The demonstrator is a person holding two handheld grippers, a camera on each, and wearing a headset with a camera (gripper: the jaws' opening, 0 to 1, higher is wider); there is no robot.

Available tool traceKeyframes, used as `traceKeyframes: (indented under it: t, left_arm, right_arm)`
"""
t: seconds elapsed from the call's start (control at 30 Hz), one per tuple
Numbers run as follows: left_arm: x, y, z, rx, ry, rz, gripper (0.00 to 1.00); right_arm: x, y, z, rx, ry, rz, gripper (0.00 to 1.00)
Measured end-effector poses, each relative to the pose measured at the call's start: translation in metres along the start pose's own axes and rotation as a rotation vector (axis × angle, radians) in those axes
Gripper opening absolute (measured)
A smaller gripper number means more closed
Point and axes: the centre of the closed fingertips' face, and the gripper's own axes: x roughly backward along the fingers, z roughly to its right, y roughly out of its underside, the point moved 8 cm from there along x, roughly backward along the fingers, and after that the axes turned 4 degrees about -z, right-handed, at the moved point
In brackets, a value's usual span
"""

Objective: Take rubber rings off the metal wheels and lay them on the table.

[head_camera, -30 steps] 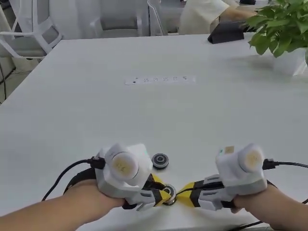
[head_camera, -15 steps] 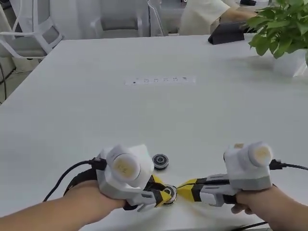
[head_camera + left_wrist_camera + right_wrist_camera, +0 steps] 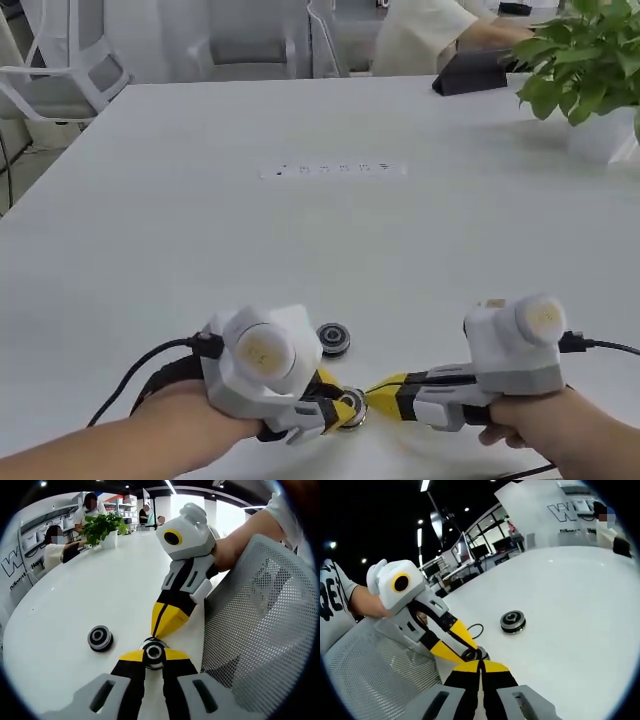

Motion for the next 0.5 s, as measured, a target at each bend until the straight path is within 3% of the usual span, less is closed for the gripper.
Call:
traceKeyframes:
  t: [0.5]
  left_arm:
    - [0.0001, -0.0003, -0.0002, 0.005, 0.000, 0.000, 0.07]
  right_arm:
    - [-0.0029, -0.0012, -0.0039, 0.014, -0.030, 0.014, 0.00]
